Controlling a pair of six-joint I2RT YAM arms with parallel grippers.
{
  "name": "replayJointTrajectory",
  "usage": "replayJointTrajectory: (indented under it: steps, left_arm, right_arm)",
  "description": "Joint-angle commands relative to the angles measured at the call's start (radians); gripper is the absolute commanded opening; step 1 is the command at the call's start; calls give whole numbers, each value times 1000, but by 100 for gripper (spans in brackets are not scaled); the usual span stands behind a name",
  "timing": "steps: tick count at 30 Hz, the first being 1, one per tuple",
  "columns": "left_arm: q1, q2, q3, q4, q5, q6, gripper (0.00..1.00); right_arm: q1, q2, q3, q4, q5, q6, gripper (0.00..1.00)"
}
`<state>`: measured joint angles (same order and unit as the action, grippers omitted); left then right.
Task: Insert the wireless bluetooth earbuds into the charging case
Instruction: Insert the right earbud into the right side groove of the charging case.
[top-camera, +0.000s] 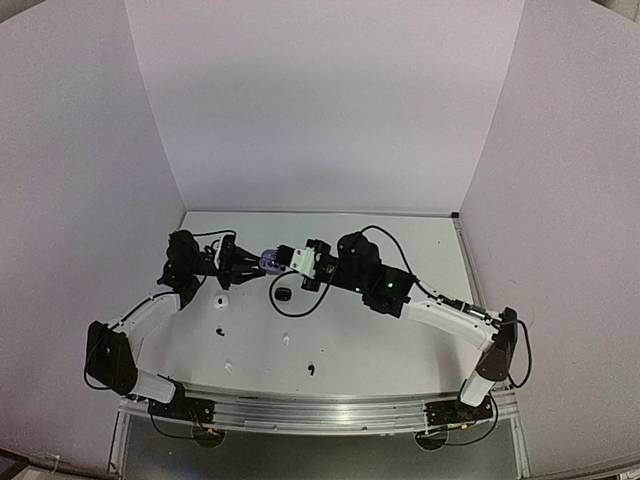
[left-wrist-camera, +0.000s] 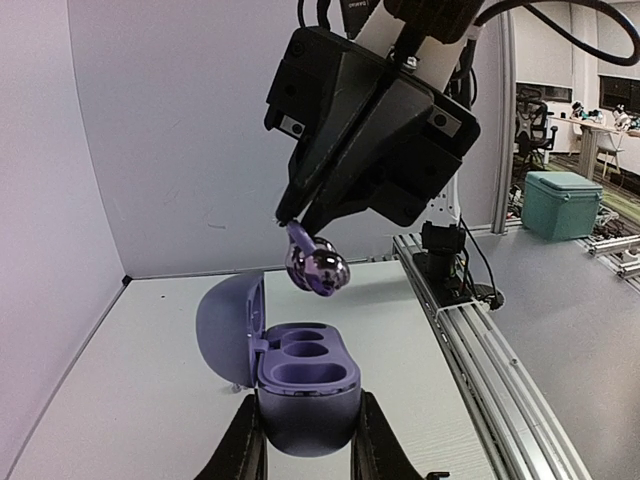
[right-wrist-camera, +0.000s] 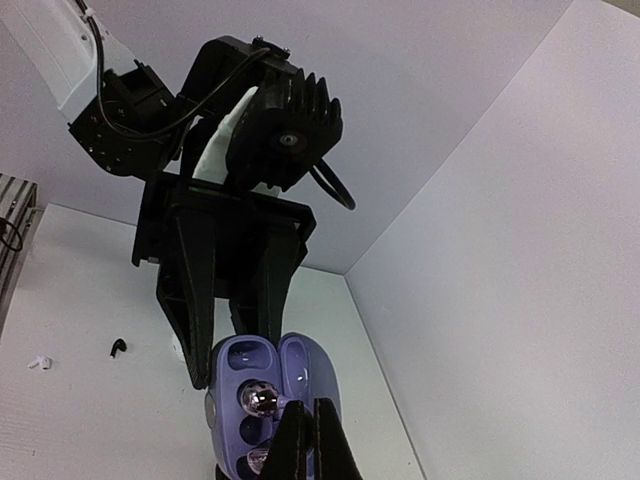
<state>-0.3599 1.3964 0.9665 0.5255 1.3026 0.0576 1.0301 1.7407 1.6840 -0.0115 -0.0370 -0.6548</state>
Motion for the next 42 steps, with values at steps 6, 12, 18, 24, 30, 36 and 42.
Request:
replayJointTrajectory:
  steps: [6, 12, 18, 24, 30, 36, 42]
  left_arm:
    - [-1, 0, 12, 60, 28, 49, 0]
    - [-1, 3, 7, 86, 32, 55, 0]
    - [-2, 3, 6, 96, 29, 54, 0]
    - [-2, -8, -3, 91, 13, 25, 0]
    - [-2, -8, -4, 99, 11, 18, 0]
    - [-2, -7, -4, 104, 9, 10, 0]
    - [-3, -7, -7, 110, 1, 5, 0]
  right_arm:
    - [8, 12, 43, 58, -9, -26, 0]
    - [8, -30, -7, 59, 14, -43, 0]
    - [8, -38, -29, 63, 30, -49, 0]
    - [8, -41, -51, 74, 41, -59, 0]
    - [7, -47, -74, 92, 84, -47, 0]
    - [8, -58, -106, 128, 100, -21, 0]
    - [8, -48, -111, 147, 92, -10, 0]
